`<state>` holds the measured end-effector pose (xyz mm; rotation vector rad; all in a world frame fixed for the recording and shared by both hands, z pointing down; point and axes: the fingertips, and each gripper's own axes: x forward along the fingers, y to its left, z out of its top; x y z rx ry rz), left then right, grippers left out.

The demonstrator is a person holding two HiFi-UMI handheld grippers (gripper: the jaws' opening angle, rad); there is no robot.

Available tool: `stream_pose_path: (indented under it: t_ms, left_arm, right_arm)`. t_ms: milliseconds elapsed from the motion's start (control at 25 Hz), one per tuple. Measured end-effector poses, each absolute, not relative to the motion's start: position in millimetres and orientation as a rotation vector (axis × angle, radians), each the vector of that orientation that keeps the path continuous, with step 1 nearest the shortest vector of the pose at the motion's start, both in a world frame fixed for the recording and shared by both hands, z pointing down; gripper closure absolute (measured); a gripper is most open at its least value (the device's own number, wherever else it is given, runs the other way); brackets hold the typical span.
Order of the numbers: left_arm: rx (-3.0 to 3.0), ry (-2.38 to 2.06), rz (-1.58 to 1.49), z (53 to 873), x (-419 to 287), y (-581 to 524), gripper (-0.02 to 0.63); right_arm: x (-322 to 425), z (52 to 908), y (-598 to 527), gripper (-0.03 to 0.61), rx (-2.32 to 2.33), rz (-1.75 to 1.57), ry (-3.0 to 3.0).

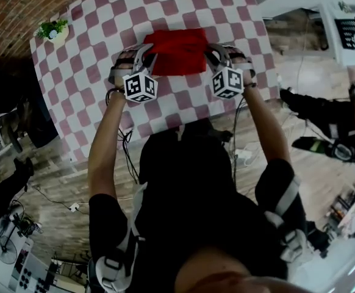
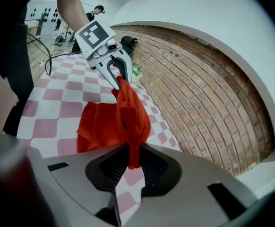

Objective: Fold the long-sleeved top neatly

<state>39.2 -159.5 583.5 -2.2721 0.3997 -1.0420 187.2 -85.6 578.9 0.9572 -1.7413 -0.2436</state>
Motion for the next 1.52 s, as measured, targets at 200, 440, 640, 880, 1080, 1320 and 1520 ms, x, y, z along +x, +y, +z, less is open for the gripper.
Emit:
stream_pose_path:
  t_ms: [200,440,640,880,1080,1320,1520]
  left_arm:
    - [-2.241,0.326,-1.103,620,35,-130,0.518]
    - [-2.232,0.29,-1.183,660,30,-113,0.515]
    - [-2.272,0.275,-1.27,688,26,-104,0.505]
    - [-2.389,0.266,-1.312,691,27,-88,0.411]
    - [-2.544,0.299,-1.251,656,19,-76,0.391]
    - [-2.693,0.419,-1.144,602,29,-94,0.391]
    - [-2.694,0.361,-1.224,623,59,-103,0.383]
  right_arm:
    - [180,617,-52,0.511,0.934,-0.219,-1.725]
    - [177,656,-35,0.509,0.911,-0.179,-1.716]
    - [175,678,-29,0.509,0.915,-0.14,-1.71]
    - [172,679,-22,0.48,0.953,-0.029,-1.768]
    - [170,641,-13,0.433,1.013,0.096,-1.902]
    - [204,589,-49,0.433,1.194,0.164,-1.982]
    - [234,625,-83,0.433,1.127,0.26,-1.927]
